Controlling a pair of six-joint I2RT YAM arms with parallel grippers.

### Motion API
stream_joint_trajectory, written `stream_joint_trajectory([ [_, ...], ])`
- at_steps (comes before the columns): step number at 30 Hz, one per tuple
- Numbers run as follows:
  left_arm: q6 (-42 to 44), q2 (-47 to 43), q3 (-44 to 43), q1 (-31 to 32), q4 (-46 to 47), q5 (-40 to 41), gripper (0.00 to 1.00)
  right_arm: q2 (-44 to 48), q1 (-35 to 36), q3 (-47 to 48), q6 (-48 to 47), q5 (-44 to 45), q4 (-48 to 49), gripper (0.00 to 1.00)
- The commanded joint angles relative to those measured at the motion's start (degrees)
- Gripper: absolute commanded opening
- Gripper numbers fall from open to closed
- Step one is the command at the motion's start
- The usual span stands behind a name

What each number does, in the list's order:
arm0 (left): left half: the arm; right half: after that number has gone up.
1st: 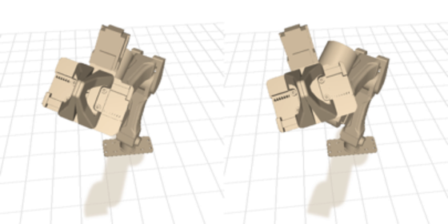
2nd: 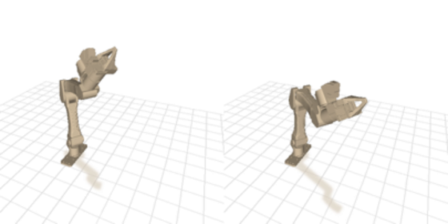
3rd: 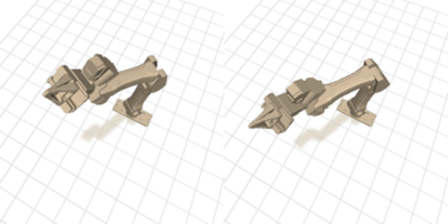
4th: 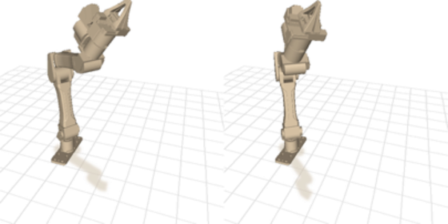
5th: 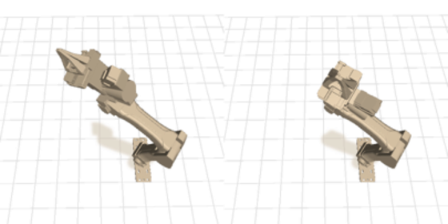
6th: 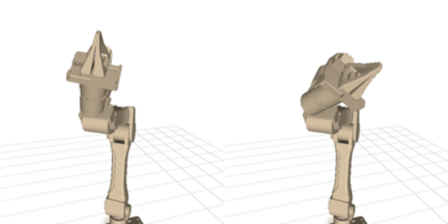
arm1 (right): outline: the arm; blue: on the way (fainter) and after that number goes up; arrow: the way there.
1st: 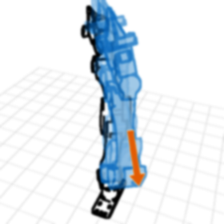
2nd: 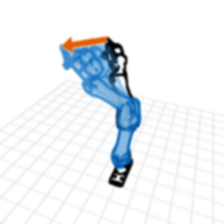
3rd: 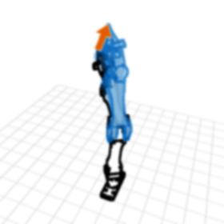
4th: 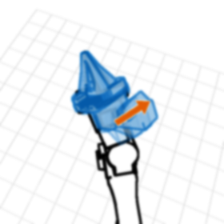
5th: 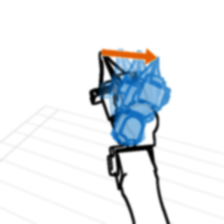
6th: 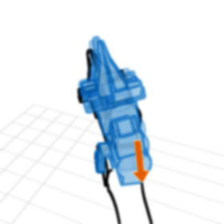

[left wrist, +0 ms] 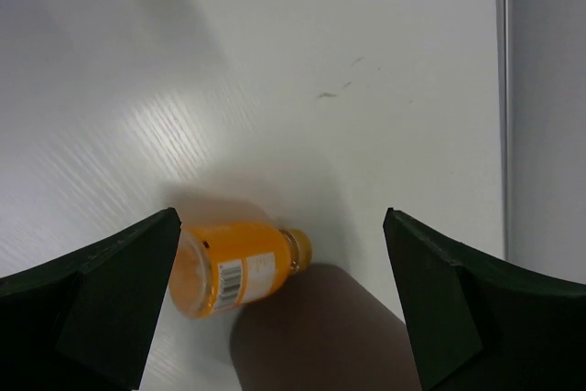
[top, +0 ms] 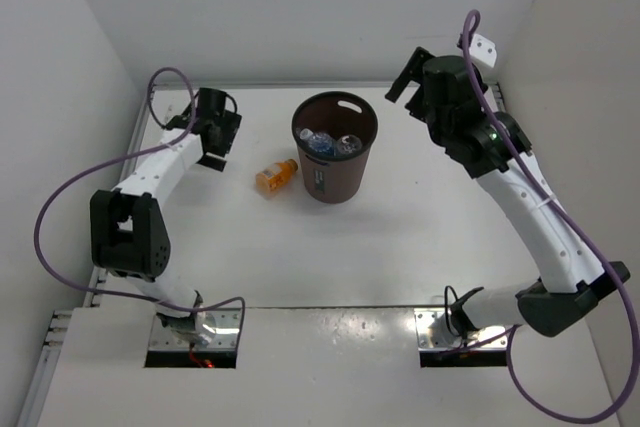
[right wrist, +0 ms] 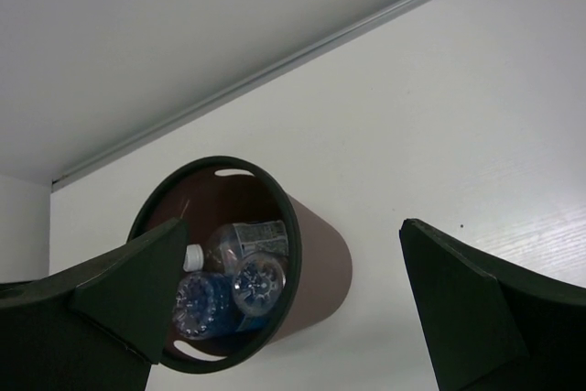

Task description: Put the plastic bottles in the bin

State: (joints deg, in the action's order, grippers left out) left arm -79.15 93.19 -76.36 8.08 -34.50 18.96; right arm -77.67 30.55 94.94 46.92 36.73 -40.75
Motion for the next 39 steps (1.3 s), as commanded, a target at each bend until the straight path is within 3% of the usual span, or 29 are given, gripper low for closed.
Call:
stream_joint_trajectory([
  [1, -16.37, -0.64, -0.20, 0.19, -3.02, -6.39, 1.00, -0.29, -0.49, -0.19, 1.34, -0.43, 1.20, 1.00],
  [5, -23.30, 3.92, -2.21, 0.19, -6.27, -10.52, 1.00, -0.29, -0.49, -0.80, 1.34, -0.43, -0.02, 1.00],
  [12, -34.73, 8.14, -2.74, 7.82, -6.28, -10.79, 1.00, -0.91, -0.49, -0.80, 1.34, -0.43, -1.35, 1.00],
  [18, -36.25, 9.73, -3.02, 10.64, -6.28, -10.17, 1.00, -2.14, -0.49, 1.48, 0.81, 0.18, -4.60, 1.00],
  [24, -34.41, 9.73, -1.87, 9.51, -6.28, -8.41, 1.00, -0.91, -1.01, -2.03, 0.81, 0.18, -3.98, 1.00],
  [30, -24.66, 10.35, -3.79, 8.36, -4.96, -7.10, 1.00, -0.91, -1.54, -2.64, 0.81, 0.18, -3.98, 1.00],
  [33, -7.99, 10.35, -8.18, 7.83, 0.13, -2.02, 1.00, -0.91, -1.54, -3.70, 1.34, -0.95, -3.37, 1.00],
  [35, 8.17, 10.87, -11.88, 7.83, 3.28, 2.91, 1.00, -0.91, -1.54, -3.71, 1.34, -0.96, -2.75, 1.00],
  [39, 31.91, 10.88, -12.16, 7.83, 9.44, 5.12, 1.00, -0.91, -2.06, -4.23, 1.34, -0.96, -2.14, 1.00],
])
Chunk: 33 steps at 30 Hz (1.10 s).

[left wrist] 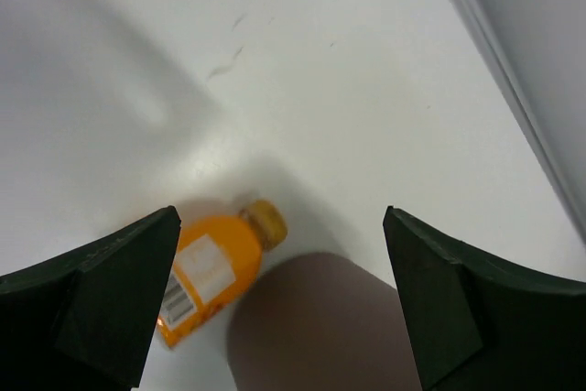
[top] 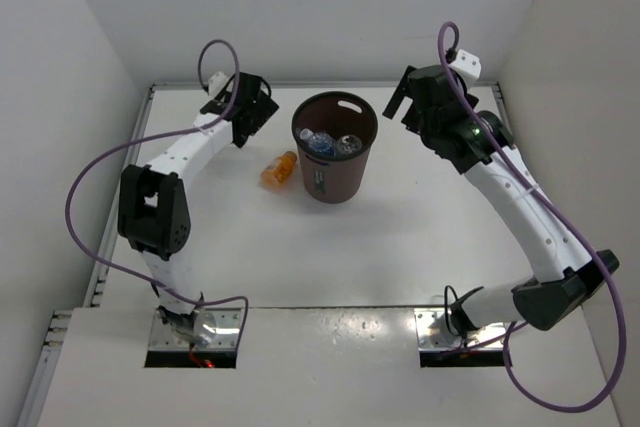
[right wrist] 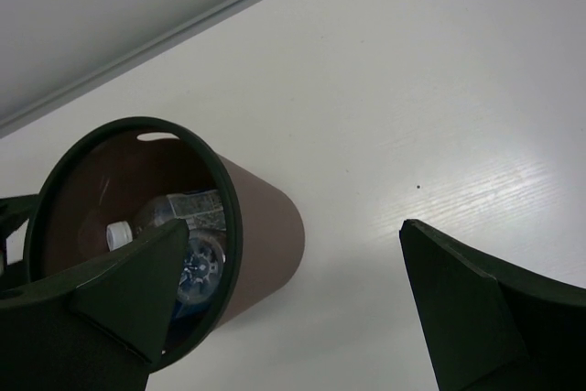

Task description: Put the plastic bottles in the bin

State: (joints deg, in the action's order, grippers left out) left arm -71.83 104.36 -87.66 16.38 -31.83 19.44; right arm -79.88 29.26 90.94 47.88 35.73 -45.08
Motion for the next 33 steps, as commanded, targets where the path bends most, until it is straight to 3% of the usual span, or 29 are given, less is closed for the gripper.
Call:
stream_joint_trajectory([
  [1, 34.38, -0.82, 1.59, -0.47, 11.05, 2.03, 1.00, 1.30, -0.78, -0.23, 0.37, -0.48, 2.71, 1.00],
  [2, 39.26, -1.86, 1.61, -0.47, 13.44, 2.00, 1.00, 1.30, -0.78, -0.23, 0.37, -0.48, 2.72, 1.00],
  [6, 60.10, -6.53, 14.95, 0.05, 23.74, -13.53, 1.00, 1.30, -0.78, -0.23, 0.37, -1.62, 3.94, 1.00],
  [11, 72.94, -11.36, 24.10, 1.11, 26.12, -15.13, 1.00, 0.69, -1.31, -0.23, 0.37, -2.24, 3.43, 1.00],
  [18, 74.46, -12.77, 28.42, 0.58, 29.20, -23.47, 1.00, 2.44, -1.83, -3.48, 0.37, -2.76, 4.04, 1.00],
  [33, 77.37, -10.23, 29.91, 6.20, 31.04, -31.13, 1.00, 4.64, -2.36, -6.91, 1.42, -2.77, 3.51, 1.00],
])
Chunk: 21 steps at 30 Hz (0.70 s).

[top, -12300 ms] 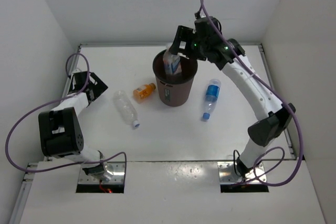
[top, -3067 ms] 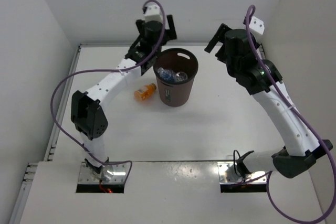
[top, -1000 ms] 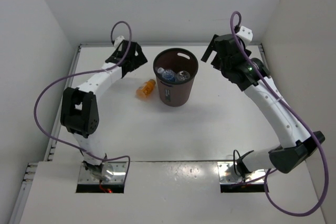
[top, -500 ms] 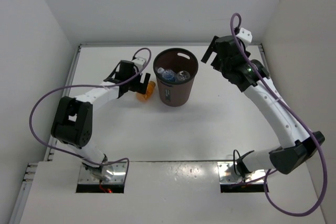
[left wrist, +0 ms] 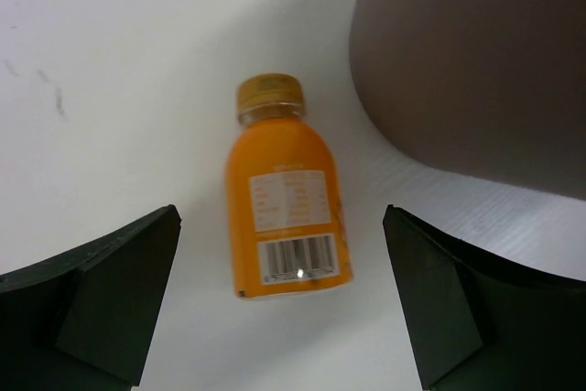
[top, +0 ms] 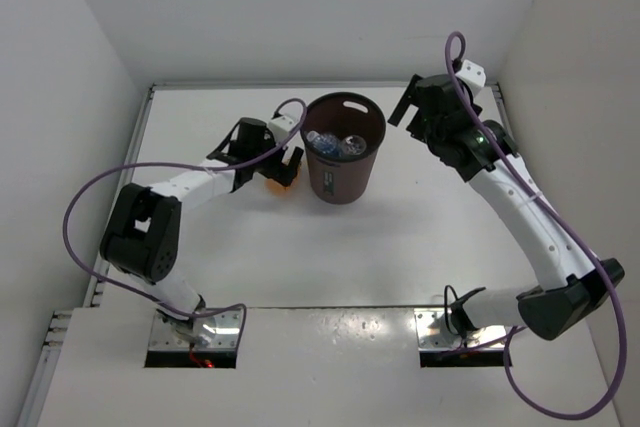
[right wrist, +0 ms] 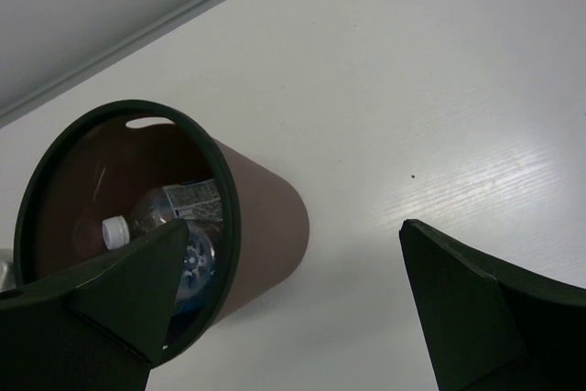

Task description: Put the plastic bottles in the bin

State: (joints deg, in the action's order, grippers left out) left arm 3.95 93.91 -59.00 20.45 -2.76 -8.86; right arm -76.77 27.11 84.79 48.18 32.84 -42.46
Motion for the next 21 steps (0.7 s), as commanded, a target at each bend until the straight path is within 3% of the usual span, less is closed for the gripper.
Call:
stream_joint_trajectory([
  [1, 1.59, 0.83, 1.26, 2.14, 1.97, -2.30, 1.00, 1.54, -0.22, -0.77, 1.12, 0.12, 0.88, 1.00],
  [12, 0.37, 0.84, 4.86, 2.76, 1.97, 2.62, 0.96, 1.54, -0.75, -1.30, 1.12, -0.41, 0.88, 1.00],
  [15, -0.25, 1.45, 4.86, 2.76, 2.59, 3.15, 0.90, 2.06, -1.27, -1.83, 1.12, -0.41, 0.88, 1.00],
  [21, -0.25, 1.98, 4.86, 2.76, 3.20, 2.53, 0.67, 2.07, -1.27, -2.44, 1.12, -0.41, 0.88, 1.00],
])
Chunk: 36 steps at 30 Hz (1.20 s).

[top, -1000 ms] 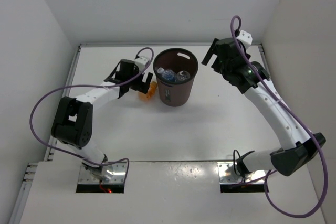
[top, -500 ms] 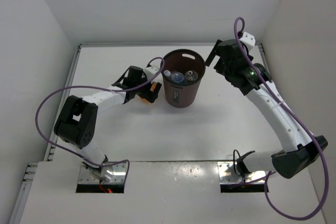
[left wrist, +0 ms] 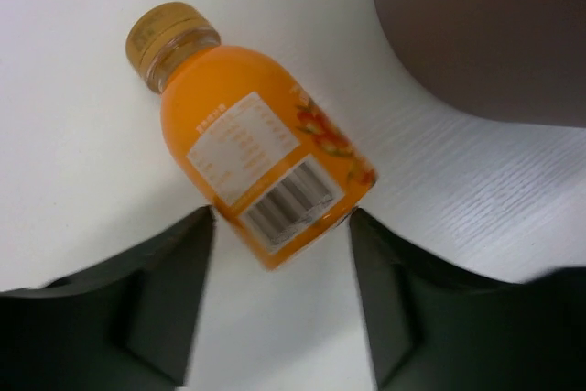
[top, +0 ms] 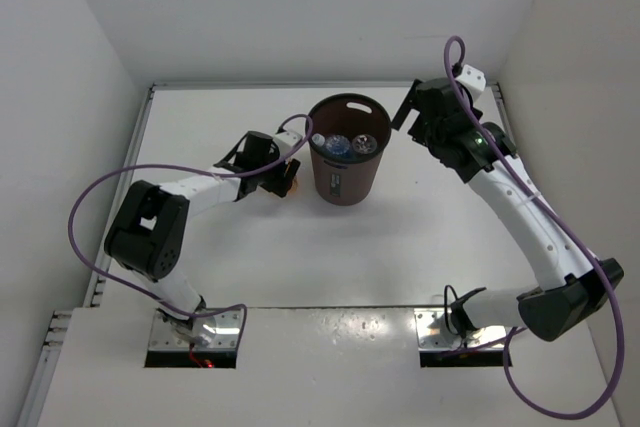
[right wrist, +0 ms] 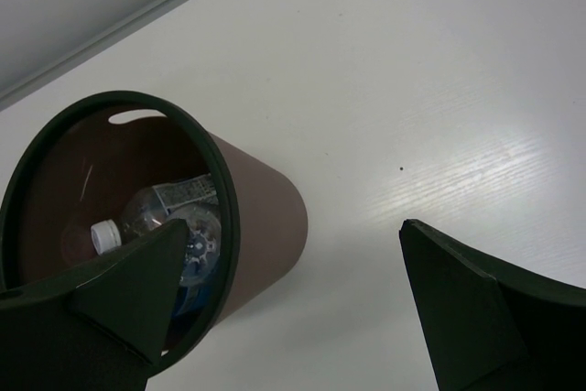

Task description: Put the plastic bottles in the bin

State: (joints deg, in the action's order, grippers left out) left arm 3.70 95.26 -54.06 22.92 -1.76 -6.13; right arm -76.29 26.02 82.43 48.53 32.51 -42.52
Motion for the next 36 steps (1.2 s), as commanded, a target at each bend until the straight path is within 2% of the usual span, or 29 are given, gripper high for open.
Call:
stream_joint_trajectory([
  [1, -0.01, 0.63, -0.08, 0.29, 2.90, -0.20, 0.61, 1.58, -0.70, -0.08, 0.77, -0.08, 0.95, 1.00],
  [6, -0.01, 0.63, -0.08, 0.29, 3.42, -0.20, 0.54, 0.54, -0.71, -0.08, 0.77, -0.61, 1.47, 1.00],
  [11, -0.01, 0.10, -0.08, 0.29, 3.43, 0.32, 0.55, 0.53, -1.24, -0.08, 0.77, -1.66, 1.48, 1.00],
  [15, -0.54, -0.95, -0.08, 0.29, 2.81, 4.02, 0.85, 0.53, -1.76, -0.61, 0.77, -1.66, 1.48, 1.00],
  [17, -1.32, -1.57, -0.69, -0.33, 2.29, 5.41, 0.95, 0.53, -1.76, -1.22, 0.77, -1.66, 2.01, 1.00],
  [19, -2.82, -1.57, -1.21, -0.86, 2.29, 7.35, 1.00, 1.05, -1.76, -1.22, 0.77, -1.66, 2.01, 1.00],
  [23, -7.04, -1.57, -2.89, -0.86, 1.67, 10.00, 1.00, 1.06, -2.28, -1.75, 0.77, -2.19, 2.53, 1.00],
  [24, -10.26, -1.57, -3.76, -0.86, 1.67, 11.39, 1.00, 1.06, -2.29, -2.27, 0.77, -2.19, 2.53, 1.00],
  [31, -24.17, 0.45, -8.42, -0.86, 2.11, 12.46, 1.00, 1.06, -2.81, -2.28, 0.77, -2.72, 3.06, 1.00],
  [36, -29.71, 4.05, -11.94, -0.86, 0.80, 11.40, 1.00, 1.06, -2.82, -2.80, 0.77, -3.24, 3.06, 1.00],
])
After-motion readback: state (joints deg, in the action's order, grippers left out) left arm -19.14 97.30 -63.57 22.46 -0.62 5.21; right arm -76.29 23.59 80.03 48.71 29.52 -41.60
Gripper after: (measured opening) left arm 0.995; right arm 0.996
